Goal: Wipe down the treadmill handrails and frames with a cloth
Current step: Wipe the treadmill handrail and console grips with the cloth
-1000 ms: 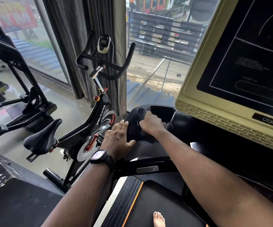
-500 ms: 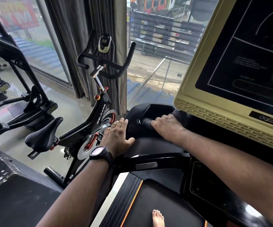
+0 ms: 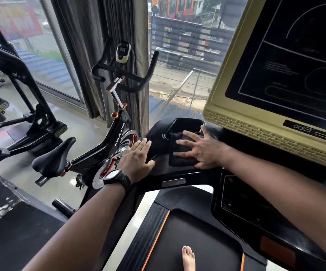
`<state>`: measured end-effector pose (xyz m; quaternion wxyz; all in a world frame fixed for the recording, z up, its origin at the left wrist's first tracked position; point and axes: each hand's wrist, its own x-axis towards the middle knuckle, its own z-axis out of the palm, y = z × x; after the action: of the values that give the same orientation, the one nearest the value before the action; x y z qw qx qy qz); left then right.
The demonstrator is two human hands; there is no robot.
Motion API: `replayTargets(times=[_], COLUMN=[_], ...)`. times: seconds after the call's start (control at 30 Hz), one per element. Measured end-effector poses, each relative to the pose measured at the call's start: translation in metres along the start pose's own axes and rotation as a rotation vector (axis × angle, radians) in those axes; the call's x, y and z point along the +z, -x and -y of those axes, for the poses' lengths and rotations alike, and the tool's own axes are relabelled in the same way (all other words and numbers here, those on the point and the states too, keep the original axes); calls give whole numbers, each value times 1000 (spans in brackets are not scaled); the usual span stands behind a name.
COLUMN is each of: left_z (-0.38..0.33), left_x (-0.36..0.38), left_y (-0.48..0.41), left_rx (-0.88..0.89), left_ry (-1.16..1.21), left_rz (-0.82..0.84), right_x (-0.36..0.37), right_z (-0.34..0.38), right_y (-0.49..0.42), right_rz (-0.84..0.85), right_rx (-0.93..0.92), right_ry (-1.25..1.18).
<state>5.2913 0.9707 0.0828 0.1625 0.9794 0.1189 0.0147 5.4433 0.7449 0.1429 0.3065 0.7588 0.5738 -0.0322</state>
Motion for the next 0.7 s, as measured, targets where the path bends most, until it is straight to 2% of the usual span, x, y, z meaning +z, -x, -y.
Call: replayTargets(times=[0.1, 0.23, 0.4, 0.53, 0.7], left_z=[2, 6, 6, 4, 12], left_x=[0, 4, 5, 2, 0], left_y=[5, 9, 12, 21, 17], left_rx=[-2, -2, -16, -24, -34], left_ry=[11, 14, 4, 7, 181], left_rz=[5, -13, -28, -3, -15], right_x=[9, 14, 23, 39, 37], right_z=[-2, 4, 1, -23, 10], right_y=[-12, -17, -34, -30, -62], right_rz=[-12, -128, -321, -452, -626], right_rx=[-18, -51, -205, -356, -451], right_ry=[-42, -5, 161, 396, 459])
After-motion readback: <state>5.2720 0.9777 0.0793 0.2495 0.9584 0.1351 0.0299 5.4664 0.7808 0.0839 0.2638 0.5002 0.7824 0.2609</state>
